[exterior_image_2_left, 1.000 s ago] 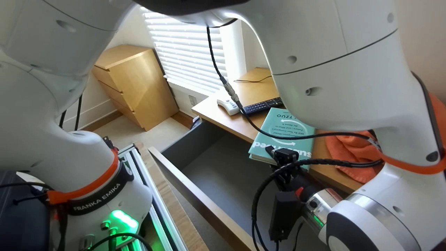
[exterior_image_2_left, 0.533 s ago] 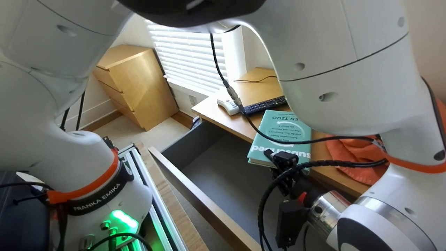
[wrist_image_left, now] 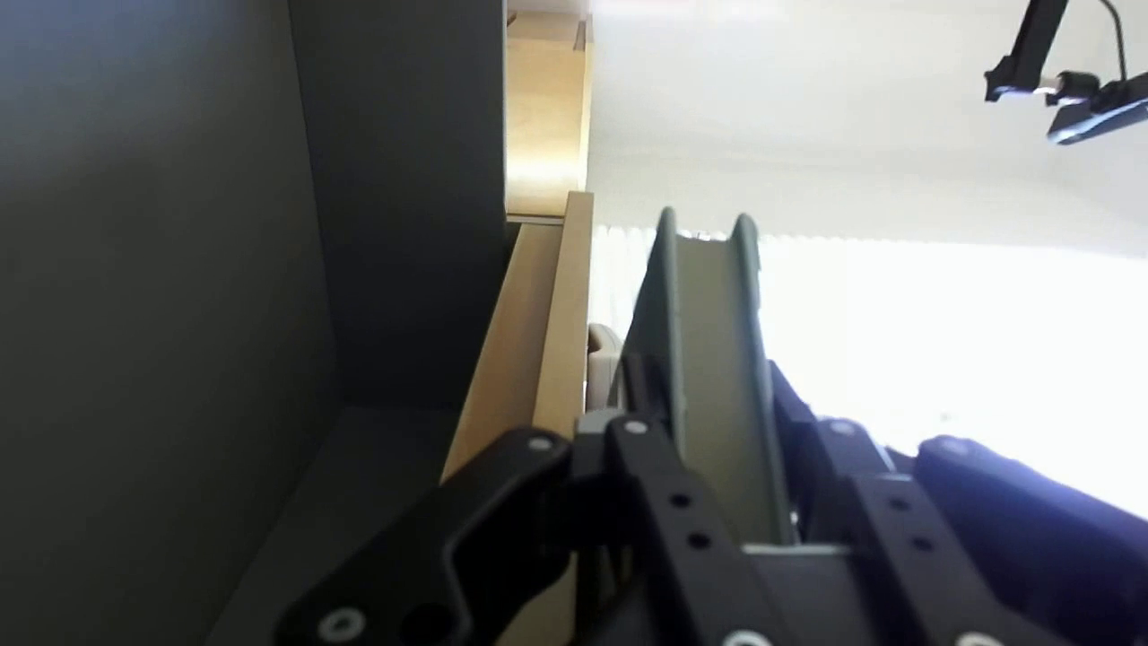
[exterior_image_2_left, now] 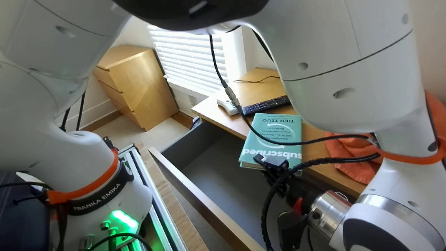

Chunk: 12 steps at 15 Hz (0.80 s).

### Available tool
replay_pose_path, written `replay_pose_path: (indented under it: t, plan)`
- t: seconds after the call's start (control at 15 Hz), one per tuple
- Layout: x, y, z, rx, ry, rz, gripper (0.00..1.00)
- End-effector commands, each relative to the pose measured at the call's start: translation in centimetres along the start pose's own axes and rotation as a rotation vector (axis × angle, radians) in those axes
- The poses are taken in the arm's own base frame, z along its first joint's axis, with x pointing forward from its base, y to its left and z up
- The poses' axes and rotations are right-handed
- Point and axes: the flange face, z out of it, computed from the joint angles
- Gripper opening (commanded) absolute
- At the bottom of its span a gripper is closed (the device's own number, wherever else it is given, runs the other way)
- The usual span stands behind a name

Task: Put the blue book in the drawer

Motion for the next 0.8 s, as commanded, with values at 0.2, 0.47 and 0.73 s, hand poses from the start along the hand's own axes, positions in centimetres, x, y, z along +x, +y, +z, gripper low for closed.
replay_pose_path:
  t: [0.2, 0.47, 0.73]
  plan:
    - [-0.92, -0.56, -0.84, 0.022, -0.030, -0.034, 0.07]
    - [-0.50, -0.45, -0.97, 0.009, 0.030, -0.018, 0.54]
    - [-0.20, -0.34, -1.17, 0.019, 0.086, -0.014, 0.69]
